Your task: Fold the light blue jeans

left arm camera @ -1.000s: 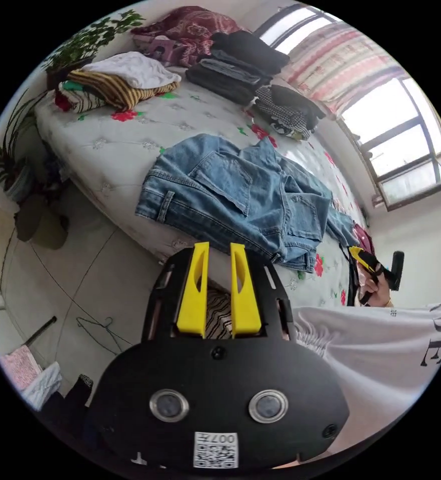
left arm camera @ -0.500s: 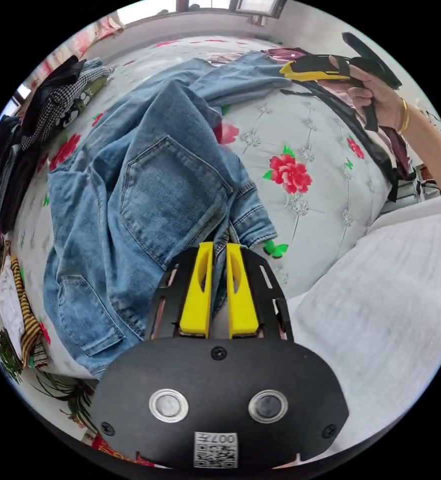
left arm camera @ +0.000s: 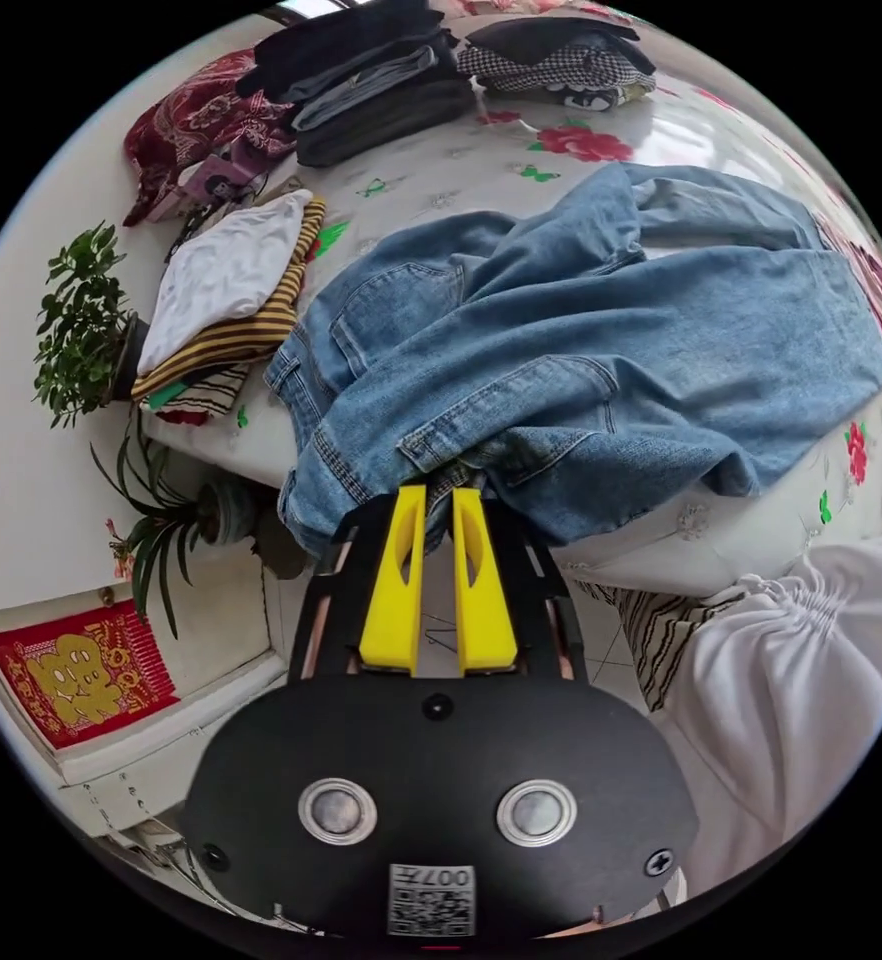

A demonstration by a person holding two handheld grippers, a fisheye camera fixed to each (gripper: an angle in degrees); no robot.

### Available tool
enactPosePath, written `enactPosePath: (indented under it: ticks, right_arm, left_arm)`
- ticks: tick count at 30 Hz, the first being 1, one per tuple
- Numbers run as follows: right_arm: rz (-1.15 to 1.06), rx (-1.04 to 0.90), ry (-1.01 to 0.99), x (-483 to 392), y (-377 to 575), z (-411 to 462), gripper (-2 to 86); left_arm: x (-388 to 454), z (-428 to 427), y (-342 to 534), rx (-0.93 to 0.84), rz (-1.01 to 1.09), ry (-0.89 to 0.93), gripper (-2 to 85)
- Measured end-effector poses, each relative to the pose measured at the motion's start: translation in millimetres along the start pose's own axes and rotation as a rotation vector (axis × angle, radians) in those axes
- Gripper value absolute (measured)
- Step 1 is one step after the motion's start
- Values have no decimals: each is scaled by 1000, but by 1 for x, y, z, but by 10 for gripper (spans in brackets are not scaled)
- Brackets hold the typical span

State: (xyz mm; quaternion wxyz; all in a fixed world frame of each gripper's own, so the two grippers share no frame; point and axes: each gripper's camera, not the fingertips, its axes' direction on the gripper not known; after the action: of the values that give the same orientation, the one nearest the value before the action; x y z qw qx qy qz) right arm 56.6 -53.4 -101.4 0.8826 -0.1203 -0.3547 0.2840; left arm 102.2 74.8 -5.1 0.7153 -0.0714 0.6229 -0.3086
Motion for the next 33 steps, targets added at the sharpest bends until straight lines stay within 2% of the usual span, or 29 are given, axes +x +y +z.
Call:
enactPosePath:
  ticks: [3,7,9,12,14,16,18,20,22,24,27,29,33]
  right_arm:
    - [54,-1,117,11,-3,6,64]
    - [111,-68,24,21,-14,22,61]
    - [86,-88,31,14,-23,35,50]
    - [5,-110,73,-5,-32,40,19]
    - [-79,-72,81,-21,-35,28,8]
    - [-161,10,63,-33,-34,2,3]
    - [-192,128,-6,-31,-25,-51,0]
    - [-198,188,-24,-19,-10,-92,-1]
    - [-204,205,60,-1,14,-120,-1]
    - [-159,93,161,35,49,-122,1]
    - [46,-71,282,86,92,-90,6]
    - [78,-41,343,84,110,-85,12]
    - [-105,98,286,20,93,-70,33]
  left_arm:
    - [10,-22,24,10,8,5,58]
    - [-28,-27,59,-5,-187,121,59]
    - [-60,-16,85,21,-412,312,71]
    - [-69,10,93,43,-562,488,99]
    - [-58,25,78,16,-555,505,96]
    - [-42,37,53,-63,-502,447,82]
    - [-23,40,22,-136,-376,377,22]
    - [-16,38,2,-243,-265,281,1]
    - [-6,27,-8,-285,-68,174,-5]
    - [-11,6,-3,-261,36,136,-8]
    - [-35,-8,16,-201,-5,255,-8]
    - [-54,-11,30,-175,-60,330,-8]
    - [-127,-37,46,-22,-287,395,11]
